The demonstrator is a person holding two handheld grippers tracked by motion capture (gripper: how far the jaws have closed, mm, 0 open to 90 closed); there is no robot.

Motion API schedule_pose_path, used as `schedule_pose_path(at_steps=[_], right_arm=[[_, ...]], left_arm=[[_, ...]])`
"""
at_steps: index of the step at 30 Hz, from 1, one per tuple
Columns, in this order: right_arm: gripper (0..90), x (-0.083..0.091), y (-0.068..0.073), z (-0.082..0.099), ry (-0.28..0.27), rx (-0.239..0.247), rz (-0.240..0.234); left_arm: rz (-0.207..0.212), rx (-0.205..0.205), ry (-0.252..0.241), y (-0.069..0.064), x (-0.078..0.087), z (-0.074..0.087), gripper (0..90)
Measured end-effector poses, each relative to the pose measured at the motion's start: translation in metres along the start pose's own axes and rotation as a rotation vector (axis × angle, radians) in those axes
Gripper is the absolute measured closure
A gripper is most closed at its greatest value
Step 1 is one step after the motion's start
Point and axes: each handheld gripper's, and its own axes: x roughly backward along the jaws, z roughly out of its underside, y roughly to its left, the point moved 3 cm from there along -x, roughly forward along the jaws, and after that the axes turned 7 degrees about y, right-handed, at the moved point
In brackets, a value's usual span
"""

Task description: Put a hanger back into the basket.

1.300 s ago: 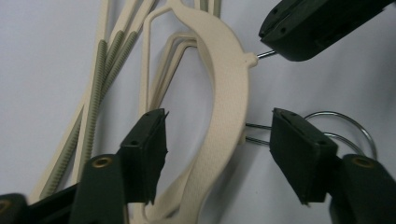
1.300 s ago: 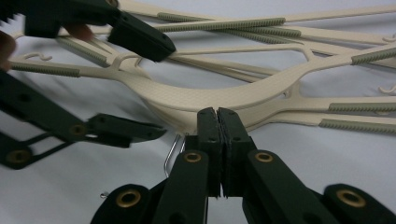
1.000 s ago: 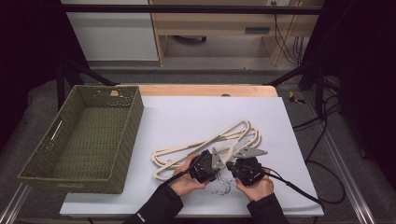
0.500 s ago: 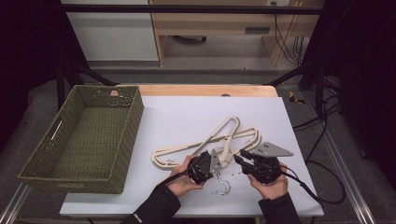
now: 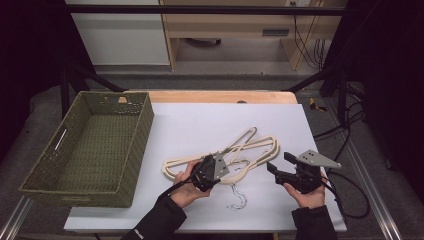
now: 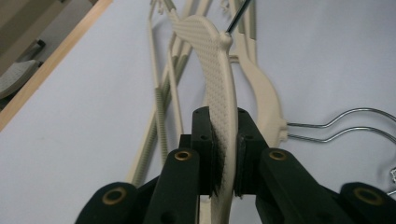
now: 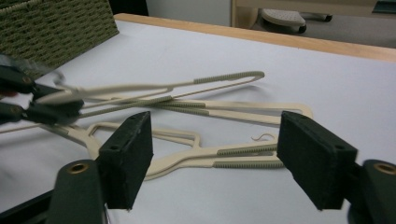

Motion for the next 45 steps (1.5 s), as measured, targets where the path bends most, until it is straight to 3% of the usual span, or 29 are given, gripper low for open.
schedule_pose_path(at_steps=[6,10,16,25,29,40,45], right_arm=[[17.2,-0.005,0.000,0.004,0.016,0.003,-0.015],[15.4,-0.006,0.001,0.005,0.015,0.003,-0.015],[13.7,-0.003,0.002,0.004,-0.004,0.014,-0.032],[9.6,0.003,0.000,0.002,-0.036,0.012,-0.037],[7.9,0.007,0.000,0.001,-0.047,0.013,-0.048],[6.7,0.013,-0.001,-0.001,-0.065,0.038,-0.045],[6.2,0.013,-0.001,-0.001,-0.065,0.035,-0.038]], left_arm=[[-0.045,0.077,-0.027,0.020,0.010,0.004,85.7],[-0.028,0.111,-0.047,0.031,0.016,0.007,86.0],[-0.009,0.150,-0.087,0.036,0.035,0.011,86.0],[0.043,0.244,-0.178,0.055,0.083,0.012,86.0],[0.055,0.259,-0.212,0.067,0.110,0.012,86.0],[0.019,0.297,-0.261,0.112,0.168,0.025,85.9],[-0.013,0.305,-0.247,0.134,0.187,0.038,85.9]])
